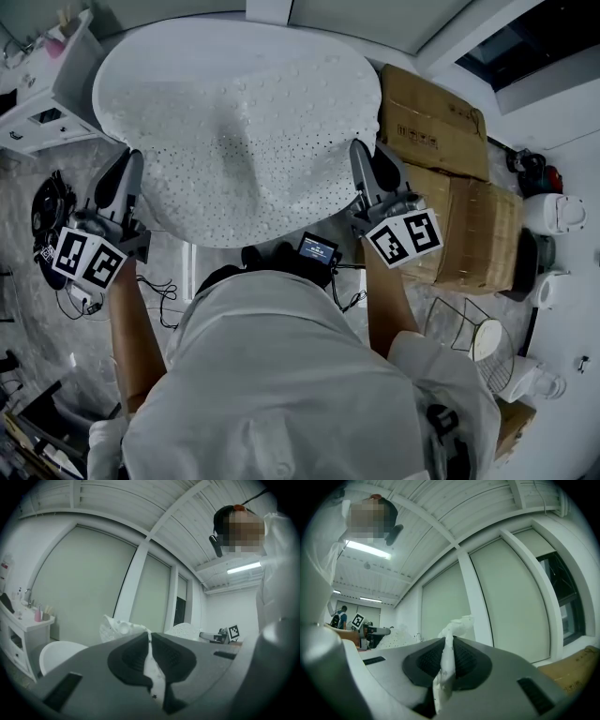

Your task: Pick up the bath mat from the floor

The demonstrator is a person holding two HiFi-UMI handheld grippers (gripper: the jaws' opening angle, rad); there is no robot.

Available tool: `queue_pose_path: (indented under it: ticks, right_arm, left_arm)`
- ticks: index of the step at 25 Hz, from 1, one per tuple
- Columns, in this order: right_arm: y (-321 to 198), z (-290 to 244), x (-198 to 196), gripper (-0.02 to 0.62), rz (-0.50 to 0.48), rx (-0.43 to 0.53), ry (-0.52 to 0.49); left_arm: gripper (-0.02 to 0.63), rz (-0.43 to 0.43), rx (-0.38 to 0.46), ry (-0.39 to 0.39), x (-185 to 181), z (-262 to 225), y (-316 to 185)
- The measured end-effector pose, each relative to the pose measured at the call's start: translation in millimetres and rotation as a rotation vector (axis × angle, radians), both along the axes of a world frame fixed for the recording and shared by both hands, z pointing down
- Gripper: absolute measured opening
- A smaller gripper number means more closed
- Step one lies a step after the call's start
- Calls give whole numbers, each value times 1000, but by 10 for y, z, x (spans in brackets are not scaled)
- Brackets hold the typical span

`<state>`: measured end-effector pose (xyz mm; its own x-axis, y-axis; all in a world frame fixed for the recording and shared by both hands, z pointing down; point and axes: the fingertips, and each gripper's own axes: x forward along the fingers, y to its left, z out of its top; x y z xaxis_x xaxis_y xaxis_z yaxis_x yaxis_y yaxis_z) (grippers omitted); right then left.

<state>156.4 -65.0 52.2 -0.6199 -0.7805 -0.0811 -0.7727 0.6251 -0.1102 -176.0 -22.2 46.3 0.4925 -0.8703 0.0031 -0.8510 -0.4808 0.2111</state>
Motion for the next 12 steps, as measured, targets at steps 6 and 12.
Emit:
queue_pose_path:
  ticks: [6,12]
  right_arm:
    - [52,-24,44,48,27,1,2]
    - [121,-13,44,48,37,-3,3]
  left_arm:
    - [25,12,6,14,-25,-16,21]
    - [25,14,8,26,-83,6,81]
